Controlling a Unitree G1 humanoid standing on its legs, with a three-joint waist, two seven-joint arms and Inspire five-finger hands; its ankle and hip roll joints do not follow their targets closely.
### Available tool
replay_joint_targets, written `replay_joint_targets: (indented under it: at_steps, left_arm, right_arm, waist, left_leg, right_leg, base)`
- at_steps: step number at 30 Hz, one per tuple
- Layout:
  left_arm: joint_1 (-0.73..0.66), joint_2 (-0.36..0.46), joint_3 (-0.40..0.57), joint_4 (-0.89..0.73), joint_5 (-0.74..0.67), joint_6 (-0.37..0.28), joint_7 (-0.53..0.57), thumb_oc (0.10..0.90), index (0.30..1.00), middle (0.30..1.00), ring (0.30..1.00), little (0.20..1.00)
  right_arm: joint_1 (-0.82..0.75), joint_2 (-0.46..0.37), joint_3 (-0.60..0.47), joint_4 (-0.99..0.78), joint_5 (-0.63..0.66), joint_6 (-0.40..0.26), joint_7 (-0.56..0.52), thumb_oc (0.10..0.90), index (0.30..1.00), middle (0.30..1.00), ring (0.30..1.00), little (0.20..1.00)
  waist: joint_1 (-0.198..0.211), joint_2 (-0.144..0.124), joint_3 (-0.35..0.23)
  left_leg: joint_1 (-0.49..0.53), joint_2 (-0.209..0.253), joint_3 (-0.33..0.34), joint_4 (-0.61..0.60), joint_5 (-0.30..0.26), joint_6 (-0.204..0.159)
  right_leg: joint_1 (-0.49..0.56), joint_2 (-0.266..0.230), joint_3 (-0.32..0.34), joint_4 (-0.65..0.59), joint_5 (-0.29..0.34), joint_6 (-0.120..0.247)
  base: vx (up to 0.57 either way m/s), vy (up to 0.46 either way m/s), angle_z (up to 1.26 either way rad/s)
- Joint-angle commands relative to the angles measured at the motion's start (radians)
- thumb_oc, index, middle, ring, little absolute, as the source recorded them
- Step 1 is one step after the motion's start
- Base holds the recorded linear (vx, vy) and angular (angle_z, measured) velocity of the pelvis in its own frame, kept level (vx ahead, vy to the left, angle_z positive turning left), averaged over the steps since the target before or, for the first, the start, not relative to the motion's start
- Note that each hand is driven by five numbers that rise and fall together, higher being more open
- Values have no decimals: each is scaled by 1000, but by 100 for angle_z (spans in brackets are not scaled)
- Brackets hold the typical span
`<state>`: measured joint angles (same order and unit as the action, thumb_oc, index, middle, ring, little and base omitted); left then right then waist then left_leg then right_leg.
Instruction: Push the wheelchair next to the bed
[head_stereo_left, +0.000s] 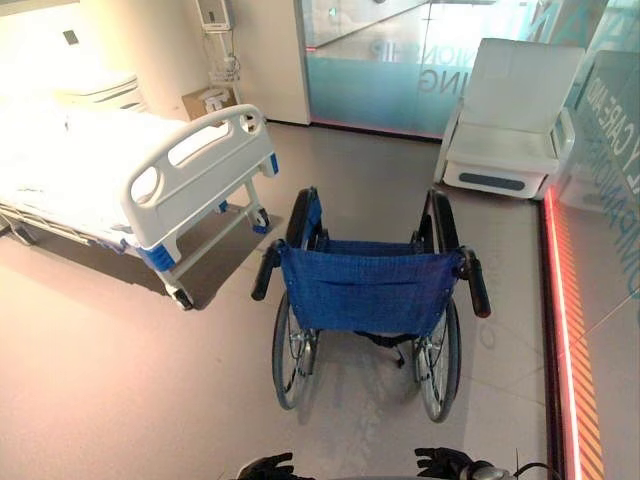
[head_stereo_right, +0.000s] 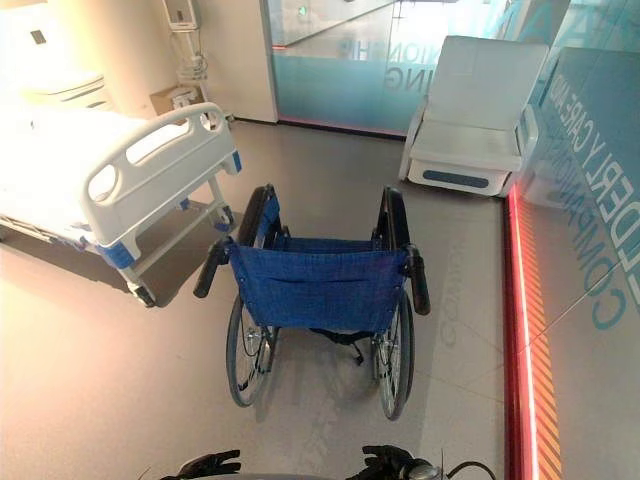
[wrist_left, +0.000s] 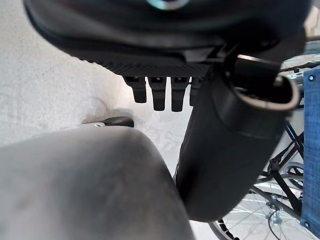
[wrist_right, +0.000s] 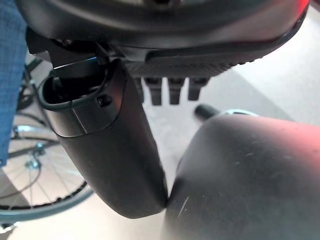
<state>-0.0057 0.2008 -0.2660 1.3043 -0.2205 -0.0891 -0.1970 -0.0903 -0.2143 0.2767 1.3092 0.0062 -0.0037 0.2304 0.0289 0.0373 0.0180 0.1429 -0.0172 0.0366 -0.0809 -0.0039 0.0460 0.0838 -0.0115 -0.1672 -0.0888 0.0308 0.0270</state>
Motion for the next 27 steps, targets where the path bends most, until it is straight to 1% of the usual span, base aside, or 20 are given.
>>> replay_joint_targets:
  at_steps: [1,7,11,12,15,16,19,21,24,25,26,27]
  left_arm:
    - [-53,-35,25,42,-10,-8,-10,800,900,900,900,900]
    - [-53,-38,36,47,-13,-7,5,800,900,900,900,900]
    - [-50,-39,45,52,-20,-3,35,800,900,900,900,900]
    - [-51,-37,55,57,-39,1,57,800,900,900,900,900]
    - [-50,-27,82,63,-57,2,80,800,900,900,900,900]
    - [-50,-16,106,70,-86,-10,99,800,900,900,900,900]
    - [-55,26,161,71,-119,-7,119,800,900,900,900,900]
    - [-57,57,195,70,-141,-15,132,800,900,900,900,900]
    - [-72,131,253,66,-158,-17,157,800,900,900,900,900]
    - [-72,131,253,66,-158,-17,157,800,900,900,900,900]
    - [-94,201,286,61,-162,2,141,800,900,900,900,900]
    - [-107,246,299,52,-162,-4,139,800,900,900,900,900]
  right_arm:
    - [-1,17,20,67,-46,11,-1,800,900,900,900,900]
    - [2,19,16,70,-37,5,-1,800,900,900,900,900]
    - [2,18,-3,67,39,-1,-17,800,900,900,900,900]
    - [2,18,-25,64,83,-4,-40,800,900,900,900,900]
    - [3,6,-61,63,126,-5,-66,800,900,900,900,900]
    - [4,-8,-100,67,161,-6,-90,800,900,900,900,900]
    - [1,-56,-168,64,210,-4,-114,800,900,900,900,900]
    - [-4,-89,-209,55,221,12,-140,800,900,900,900,900]
    - [-23,-189,-275,59,204,27,-159,800,900,900,900,900]
    - [-23,-189,-275,59,204,27,-159,800,900,900,900,900]
    - [-46,-272,-309,63,191,39,-143,800,900,900,900,900]
    - [-64,-324,-325,59,203,36,-143,800,900,900,900,900]
  waist:
    - [5,-45,-9]
    - [6,-49,-13]
    - [8,-52,-12]
    - [6,-53,-13]
    - [3,-54,-13]
    - [1,-54,-14]
    - [0,-56,-11]
    - [0,-56,-10]
    - [4,-58,-10]
    - [4,-58,-10]
    - [6,-57,-9]
    - [8,-57,-9]
  left_leg:
    - [-32,-75,7,-6,26,-6]
    - [-29,-72,12,-6,25,-6]
    - [-27,-71,12,-6,25,-6]
    - [-26,-71,12,-6,25,-7]
    - [-23,-69,16,-6,23,-8]
    - [-22,-68,19,-6,22,-9]
    - [-19,-67,20,-6,21,-11]
    - [-17,-66,21,-6,20,-12]
    - [-18,-64,21,-6,19,-14]
    - [-18,-64,21,-6,19,-14]
    - [-17,-63,19,-6,19,-15]
    - [-17,-62,19,-6,18,-16]
  right_leg:
    - [25,-4,-8,2,39,5]
    - [28,-1,-6,2,39,5]
    - [30,1,-4,2,39,4]
    - [31,2,-3,2,40,5]
    - [32,4,0,2,39,5]
    - [33,5,2,2,40,5]
    - [36,8,5,2,38,6]
    - [37,10,7,2,37,6]
    - [36,11,9,2,36,7]
    - [36,11,9,2,36,7]
    - [37,11,9,2,36,9]
    - [37,11,7,2,37,11]
  base:
    - [0,0,0]
    - [0,0,0]
    - [5,-3,-1]
    - [0,0,0]
    - [0,0,0]
    - [0,0,0]
    - [18,-3,-6]
    - [7,-2,-10]
    - [-3,1,-6]
    - [0,0,0]
    - [0,0,0]
    - [0,0,0]
